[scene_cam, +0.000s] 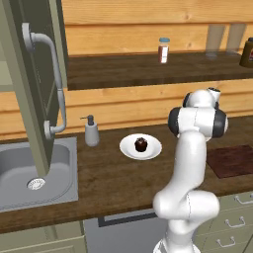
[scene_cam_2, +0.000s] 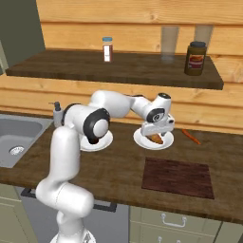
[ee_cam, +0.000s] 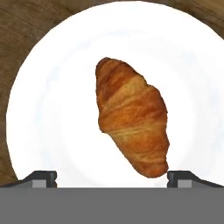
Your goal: From the different types of pastries on the counter, select a croissant and place it on the cutting board. Then retrieve a jar of jam from the cabinet and place it alongside the croissant on the cutting board.
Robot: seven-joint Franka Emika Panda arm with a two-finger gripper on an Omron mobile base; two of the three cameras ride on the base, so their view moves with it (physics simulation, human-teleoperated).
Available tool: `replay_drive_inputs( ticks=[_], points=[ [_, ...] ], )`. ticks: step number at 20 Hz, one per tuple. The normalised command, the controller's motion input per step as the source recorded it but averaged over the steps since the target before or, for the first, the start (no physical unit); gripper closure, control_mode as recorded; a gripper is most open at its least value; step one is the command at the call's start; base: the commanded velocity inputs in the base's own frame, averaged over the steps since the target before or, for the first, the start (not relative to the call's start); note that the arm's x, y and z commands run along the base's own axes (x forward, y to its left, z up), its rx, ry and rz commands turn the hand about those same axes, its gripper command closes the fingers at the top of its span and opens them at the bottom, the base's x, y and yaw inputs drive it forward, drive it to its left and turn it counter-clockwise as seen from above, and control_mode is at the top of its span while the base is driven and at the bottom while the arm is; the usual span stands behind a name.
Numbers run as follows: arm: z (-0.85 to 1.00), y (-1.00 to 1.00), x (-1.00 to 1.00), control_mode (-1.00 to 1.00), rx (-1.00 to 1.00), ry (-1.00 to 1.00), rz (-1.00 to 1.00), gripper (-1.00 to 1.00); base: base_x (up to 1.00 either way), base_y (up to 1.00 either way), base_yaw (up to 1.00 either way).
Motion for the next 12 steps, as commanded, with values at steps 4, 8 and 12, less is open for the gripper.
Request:
replay_drive_inputs(
  ticks=[4, 8, 12],
  points=[
    [-0.06, 0.18, 0.46, -1.00, 0.00, 0.00, 0.16, -1.00, 0.00, 0.00, 0.00],
    [-0.41, 0.00, 0.40, -1.00, 0.00, 0.00, 0.21, -1.00, 0.00, 0.00, 0.00],
    [-0.35, 0.00, 0.32, -1.00, 0.00, 0.00, 0.16, -1.00, 0.00, 0.00, 0.00]
  ],
)
